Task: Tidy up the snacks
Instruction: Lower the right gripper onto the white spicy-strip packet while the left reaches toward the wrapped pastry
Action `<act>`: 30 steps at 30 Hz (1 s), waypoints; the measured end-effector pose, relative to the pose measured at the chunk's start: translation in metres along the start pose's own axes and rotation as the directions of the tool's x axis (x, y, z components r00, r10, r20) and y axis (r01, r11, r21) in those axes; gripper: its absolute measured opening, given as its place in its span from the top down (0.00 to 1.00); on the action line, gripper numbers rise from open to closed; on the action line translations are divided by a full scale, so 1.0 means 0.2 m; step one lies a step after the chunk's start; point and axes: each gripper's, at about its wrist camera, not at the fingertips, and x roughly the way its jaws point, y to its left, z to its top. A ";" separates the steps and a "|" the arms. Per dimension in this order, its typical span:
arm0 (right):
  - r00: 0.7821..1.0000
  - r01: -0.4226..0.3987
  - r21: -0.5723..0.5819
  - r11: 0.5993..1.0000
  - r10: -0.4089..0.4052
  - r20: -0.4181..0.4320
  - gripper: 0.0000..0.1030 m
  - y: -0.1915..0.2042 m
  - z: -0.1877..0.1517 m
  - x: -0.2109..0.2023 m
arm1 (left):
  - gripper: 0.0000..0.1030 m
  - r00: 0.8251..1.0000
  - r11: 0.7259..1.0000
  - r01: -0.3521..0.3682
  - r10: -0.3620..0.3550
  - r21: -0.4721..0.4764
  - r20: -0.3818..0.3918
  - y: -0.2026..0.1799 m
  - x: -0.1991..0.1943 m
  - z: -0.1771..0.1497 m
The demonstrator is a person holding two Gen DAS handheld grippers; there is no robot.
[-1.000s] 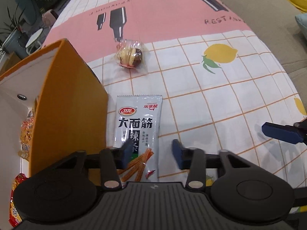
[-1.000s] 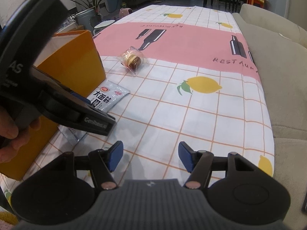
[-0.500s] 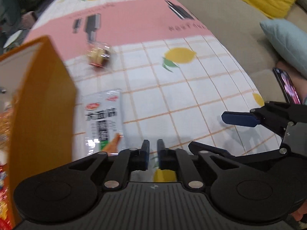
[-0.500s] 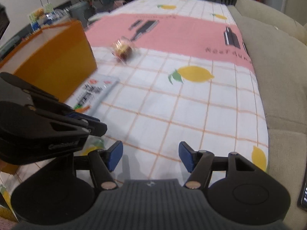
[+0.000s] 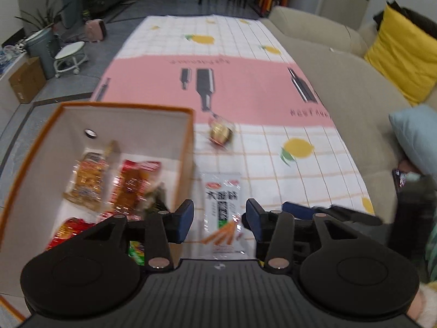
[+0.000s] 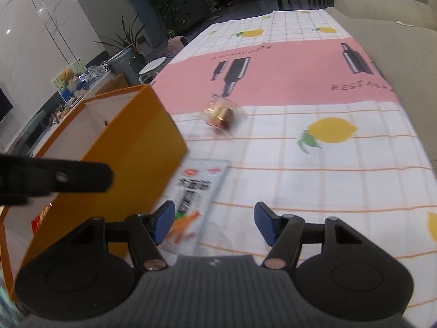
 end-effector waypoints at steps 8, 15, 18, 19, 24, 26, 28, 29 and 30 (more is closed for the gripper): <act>0.996 0.089 -0.104 0.991 -0.092 -0.019 0.39 0.21 0.01 0.22 | 0.47 0.999 0.998 -0.030 0.031 -0.047 0.009 0.13 -0.01 0.01; 0.984 0.167 -0.153 0.974 -0.174 -0.036 0.31 0.28 0.00 0.35 | 0.47 0.998 0.996 -0.064 0.065 -0.066 0.009 0.21 0.00 0.00; 0.975 0.215 -0.187 0.959 -0.221 -0.014 0.30 0.29 -0.01 0.37 | 0.45 0.999 0.994 -0.050 0.051 -0.093 0.010 0.24 -0.01 -0.01; 0.974 0.220 -0.198 0.955 -0.227 -0.010 0.30 0.29 -0.01 0.37 | 0.44 0.999 0.994 -0.051 0.052 -0.095 0.012 0.25 -0.01 -0.01; 0.969 0.237 -0.244 0.940 -0.246 -0.007 0.37 0.30 -0.02 0.37 | 0.43 0.999 0.993 -0.051 0.053 -0.104 0.012 0.25 -0.01 -0.01; 0.970 0.235 -0.258 0.937 -0.244 -0.006 0.43 0.31 -0.02 0.36 | 0.43 0.999 0.993 -0.050 0.052 -0.105 0.014 0.26 -0.02 -0.01; 0.972 0.224 -0.259 0.940 -0.235 -0.012 0.45 0.29 -0.02 0.35 | 0.43 0.998 0.993 -0.052 0.053 -0.102 0.015 0.26 -0.02 -0.01; 0.972 0.222 -0.263 0.939 -0.234 -0.015 0.46 0.29 -0.02 0.35 | 0.43 0.998 0.994 -0.051 0.053 -0.100 0.015 0.25 -0.03 -0.01; 0.972 0.221 -0.262 0.939 -0.234 -0.018 0.46 0.28 -0.02 0.34 | 0.43 0.999 0.994 -0.050 0.052 -0.099 0.017 0.25 -0.03 0.00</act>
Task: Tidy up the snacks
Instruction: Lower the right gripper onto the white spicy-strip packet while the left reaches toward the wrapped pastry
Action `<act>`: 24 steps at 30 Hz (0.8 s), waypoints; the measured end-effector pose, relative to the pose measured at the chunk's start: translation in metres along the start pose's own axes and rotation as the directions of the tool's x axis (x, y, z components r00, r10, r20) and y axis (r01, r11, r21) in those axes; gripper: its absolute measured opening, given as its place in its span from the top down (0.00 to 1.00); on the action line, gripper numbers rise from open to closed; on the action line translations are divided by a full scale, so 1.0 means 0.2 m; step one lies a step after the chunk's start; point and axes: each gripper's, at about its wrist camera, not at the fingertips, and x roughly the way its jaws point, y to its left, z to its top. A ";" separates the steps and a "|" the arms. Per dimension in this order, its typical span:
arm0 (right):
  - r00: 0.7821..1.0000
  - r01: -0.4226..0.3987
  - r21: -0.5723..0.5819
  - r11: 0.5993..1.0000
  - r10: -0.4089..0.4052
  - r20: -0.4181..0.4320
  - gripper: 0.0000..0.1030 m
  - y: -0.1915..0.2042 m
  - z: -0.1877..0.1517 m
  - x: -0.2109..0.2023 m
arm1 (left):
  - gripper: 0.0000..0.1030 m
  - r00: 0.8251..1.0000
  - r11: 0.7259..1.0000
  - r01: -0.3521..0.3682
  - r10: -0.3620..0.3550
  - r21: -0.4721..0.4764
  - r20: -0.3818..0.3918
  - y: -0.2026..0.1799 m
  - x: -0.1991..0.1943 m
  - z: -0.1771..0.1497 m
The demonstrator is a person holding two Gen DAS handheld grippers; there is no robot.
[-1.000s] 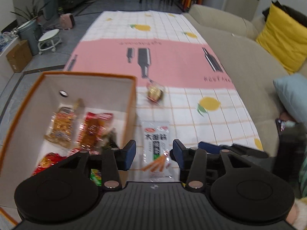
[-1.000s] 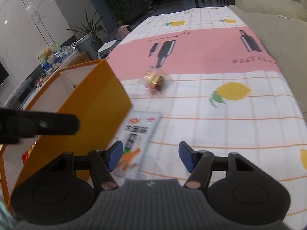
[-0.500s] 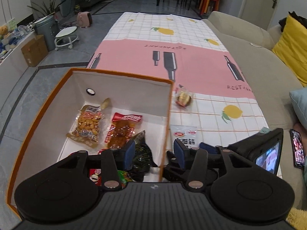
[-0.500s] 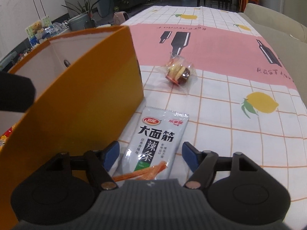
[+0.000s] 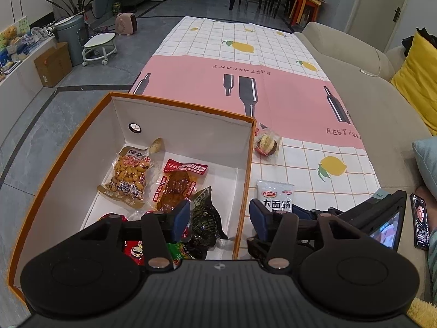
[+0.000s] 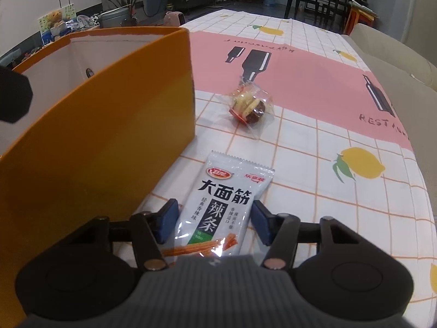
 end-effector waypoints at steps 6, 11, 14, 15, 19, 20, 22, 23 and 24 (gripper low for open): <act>1.000 0.004 -0.004 1.000 -0.004 -0.027 0.47 -0.14 -0.05 -0.05 | 0.43 0.999 0.994 0.050 -0.051 0.092 0.010 -0.11 -0.02 0.02; 0.998 0.015 -0.006 1.000 -0.015 -0.065 0.47 -0.36 -0.09 -0.10 | 0.42 0.994 0.962 0.105 -0.112 0.253 0.012 -0.29 0.02 0.08; 0.996 0.036 0.016 0.999 -0.035 -0.079 0.47 -0.49 -0.12 -0.13 | 0.41 0.993 0.934 0.116 -0.120 0.337 -0.008 -0.39 0.08 0.12; 0.996 0.041 0.026 0.999 -0.038 -0.081 0.47 -0.53 -0.13 -0.13 | 0.40 0.992 0.923 0.123 -0.126 0.364 -0.015 -0.43 0.11 0.14; 0.996 0.031 0.034 0.999 -0.028 -0.080 0.40 -0.61 -0.15 -0.14 | 0.39 0.993 0.888 0.120 -0.100 0.444 -0.069 -0.54 0.26 0.22; 0.996 0.027 0.020 0.999 -0.025 -0.085 0.38 -0.61 -0.15 -0.14 | 0.39 0.993 0.884 0.113 -0.085 0.453 -0.081 -0.56 0.29 0.25; 0.996 0.021 0.013 1.000 -0.020 -0.088 0.33 -0.60 -0.15 -0.14 | 0.38 0.992 0.880 0.103 -0.058 0.464 -0.109 -0.60 0.38 0.30; 0.996 0.014 0.017 1.000 -0.012 -0.088 0.32 -0.60 -0.15 -0.14 | 0.38 0.992 0.881 0.095 -0.044 0.464 -0.119 -0.61 0.42 0.32; 0.996 0.008 0.019 1.000 -0.006 -0.089 0.30 -0.60 -0.15 -0.14 | 0.36 0.991 0.883 0.084 -0.028 0.462 -0.127 -0.63 0.47 0.35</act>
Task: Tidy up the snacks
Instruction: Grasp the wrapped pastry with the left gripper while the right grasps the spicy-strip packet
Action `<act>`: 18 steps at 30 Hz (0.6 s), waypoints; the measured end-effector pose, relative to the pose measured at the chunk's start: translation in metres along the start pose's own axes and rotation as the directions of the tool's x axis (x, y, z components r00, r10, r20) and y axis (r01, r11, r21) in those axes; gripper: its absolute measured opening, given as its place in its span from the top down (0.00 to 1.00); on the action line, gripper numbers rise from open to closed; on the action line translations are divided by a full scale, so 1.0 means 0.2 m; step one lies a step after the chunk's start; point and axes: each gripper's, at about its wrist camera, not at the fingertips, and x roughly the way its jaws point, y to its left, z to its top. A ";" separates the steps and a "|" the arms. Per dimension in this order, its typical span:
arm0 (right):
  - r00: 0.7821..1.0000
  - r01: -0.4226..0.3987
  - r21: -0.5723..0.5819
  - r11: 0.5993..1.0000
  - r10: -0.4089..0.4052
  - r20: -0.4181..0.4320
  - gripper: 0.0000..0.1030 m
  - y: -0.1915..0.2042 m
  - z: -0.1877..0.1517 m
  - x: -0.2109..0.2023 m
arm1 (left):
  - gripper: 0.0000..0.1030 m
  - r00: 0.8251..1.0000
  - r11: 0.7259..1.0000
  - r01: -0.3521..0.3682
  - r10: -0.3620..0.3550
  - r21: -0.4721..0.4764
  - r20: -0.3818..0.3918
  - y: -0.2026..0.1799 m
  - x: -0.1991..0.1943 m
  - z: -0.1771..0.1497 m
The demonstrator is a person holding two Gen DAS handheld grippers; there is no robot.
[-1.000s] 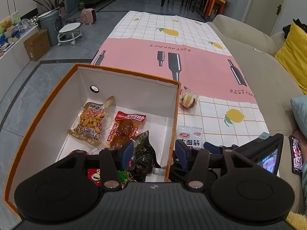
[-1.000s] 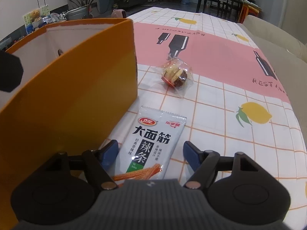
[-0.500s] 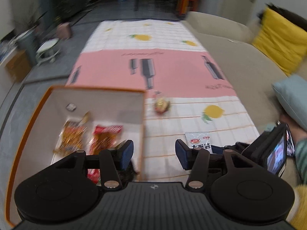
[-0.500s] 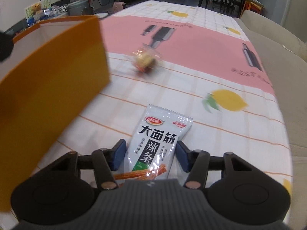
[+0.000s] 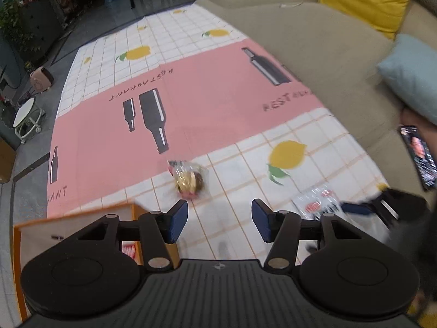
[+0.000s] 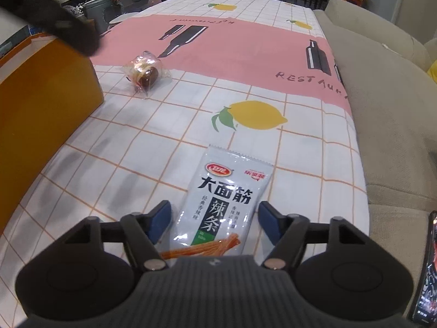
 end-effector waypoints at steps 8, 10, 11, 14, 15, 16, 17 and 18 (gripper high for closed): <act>1.000 -0.011 -0.027 1.000 0.011 -0.017 0.19 0.02 0.01 0.02 | 0.28 0.982 0.996 -0.093 0.092 -0.002 -0.164 0.03 0.35 0.19; 1.000 0.000 -0.006 1.000 0.000 -0.011 0.19 0.02 0.01 0.02 | 0.28 0.974 0.994 -0.107 0.102 -0.014 -0.201 0.05 0.43 0.21; 1.000 0.005 -0.001 1.000 -0.005 -0.008 0.20 0.02 0.01 0.02 | 0.28 0.970 0.993 -0.114 0.107 -0.023 -0.219 0.06 0.46 0.21; 1.000 0.017 0.005 1.000 -0.017 0.009 0.32 0.03 0.02 0.02 | 0.28 0.958 0.990 -0.128 0.108 -0.056 -0.267 0.08 0.53 0.21; 1.000 0.020 0.008 1.000 -0.020 0.015 0.40 0.03 0.02 0.01 | 0.28 0.955 0.990 -0.128 0.105 -0.065 -0.278 0.09 0.55 0.20; 1.000 0.022 0.008 1.000 -0.022 0.019 0.49 0.03 0.03 0.01 | 0.29 0.952 0.989 -0.129 0.103 -0.073 -0.288 0.10 0.57 0.20; 0.999 0.022 0.008 1.000 -0.022 0.024 0.50 0.03 0.03 0.01 | 0.31 0.950 0.988 -0.131 0.101 -0.083 -0.294 0.11 0.58 0.20; 0.999 0.022 0.011 1.000 -0.022 0.024 0.51 0.04 0.04 0.01 | 0.32 0.950 0.987 -0.128 0.095 -0.093 -0.298 0.11 0.59 0.19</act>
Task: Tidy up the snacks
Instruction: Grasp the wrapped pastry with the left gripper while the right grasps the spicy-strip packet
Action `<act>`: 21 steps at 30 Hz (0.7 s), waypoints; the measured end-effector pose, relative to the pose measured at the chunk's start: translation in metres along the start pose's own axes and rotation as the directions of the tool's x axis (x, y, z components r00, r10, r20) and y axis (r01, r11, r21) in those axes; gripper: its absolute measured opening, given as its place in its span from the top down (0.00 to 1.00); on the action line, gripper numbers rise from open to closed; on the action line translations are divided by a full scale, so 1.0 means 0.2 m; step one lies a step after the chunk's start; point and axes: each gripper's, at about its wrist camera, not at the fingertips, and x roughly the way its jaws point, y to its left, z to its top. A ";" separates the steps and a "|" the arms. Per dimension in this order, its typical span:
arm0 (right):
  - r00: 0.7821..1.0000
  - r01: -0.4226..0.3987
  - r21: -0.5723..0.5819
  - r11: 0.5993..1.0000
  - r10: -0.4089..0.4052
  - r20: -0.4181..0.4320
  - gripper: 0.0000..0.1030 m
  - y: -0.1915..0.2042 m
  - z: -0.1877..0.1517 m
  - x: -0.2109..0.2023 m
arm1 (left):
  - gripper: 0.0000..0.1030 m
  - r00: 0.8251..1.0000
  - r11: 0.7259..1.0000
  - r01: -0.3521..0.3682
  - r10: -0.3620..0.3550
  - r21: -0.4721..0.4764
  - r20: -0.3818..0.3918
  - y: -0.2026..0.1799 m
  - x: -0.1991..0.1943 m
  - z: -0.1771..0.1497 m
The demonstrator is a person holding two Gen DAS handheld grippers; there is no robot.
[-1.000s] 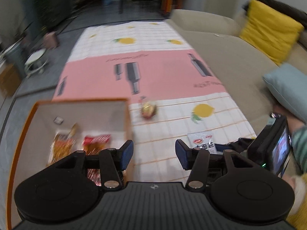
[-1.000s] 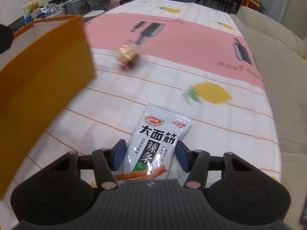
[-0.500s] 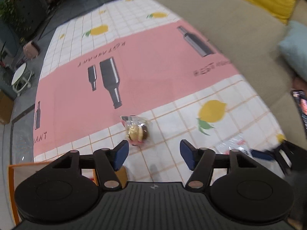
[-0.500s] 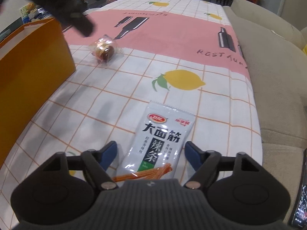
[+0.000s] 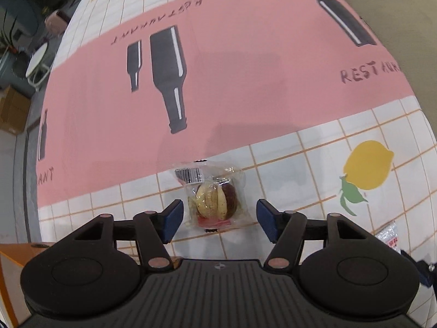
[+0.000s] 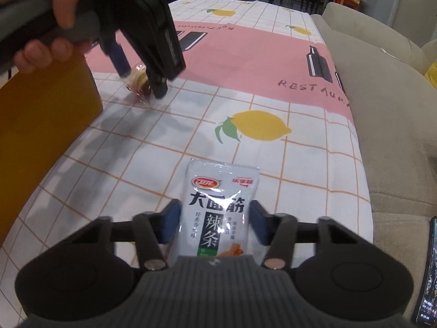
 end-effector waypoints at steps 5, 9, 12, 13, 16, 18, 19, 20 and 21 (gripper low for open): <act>1.000 -0.002 0.002 1.000 0.002 0.008 0.53 0.01 0.00 0.00 | 0.50 0.999 0.999 0.033 -0.033 -0.032 0.004 0.03 0.03 -0.01; 1.000 -0.013 -0.001 1.000 0.013 0.005 0.55 0.03 0.01 0.00 | 0.57 0.999 0.997 0.049 -0.048 -0.056 0.025 0.06 0.01 -0.02; 1.000 -0.013 0.003 1.000 0.013 0.003 0.55 0.04 0.01 0.00 | 0.58 0.995 0.995 0.079 -0.075 -0.065 0.061 0.08 -0.06 -0.06; 1.000 -0.015 0.008 1.000 0.015 0.004 0.56 0.04 0.01 -0.01 | 0.58 0.993 0.994 0.091 -0.086 -0.064 0.077 0.07 -0.09 -0.07; 1.000 -0.024 0.009 1.000 0.023 0.012 0.56 0.05 0.01 -0.04 | 0.59 0.983 0.990 0.124 -0.114 -0.062 0.146 0.06 -0.21 -0.12; 0.999 -0.029 0.008 1.000 0.028 0.024 0.56 0.05 0.01 -0.08 | 0.59 0.974 0.989 0.133 -0.119 -0.067 0.191 0.04 -0.31 -0.17; 0.999 -0.031 0.007 0.999 0.031 0.030 0.56 0.06 0.01 -0.10 | 0.59 0.967 0.987 0.151 -0.134 -0.061 0.216 0.04 -0.36 -0.19; 0.999 -0.034 0.006 0.999 0.034 0.036 0.56 0.06 0.01 -0.12 | 0.59 0.959 0.985 0.167 -0.150 -0.052 0.240 0.03 -0.41 -0.22; 0.999 -0.036 0.003 0.999 0.036 0.041 0.56 0.06 0.01 -0.14 | 0.59 0.952 0.983 0.180 -0.162 -0.046 0.259 0.02 -0.46 -0.24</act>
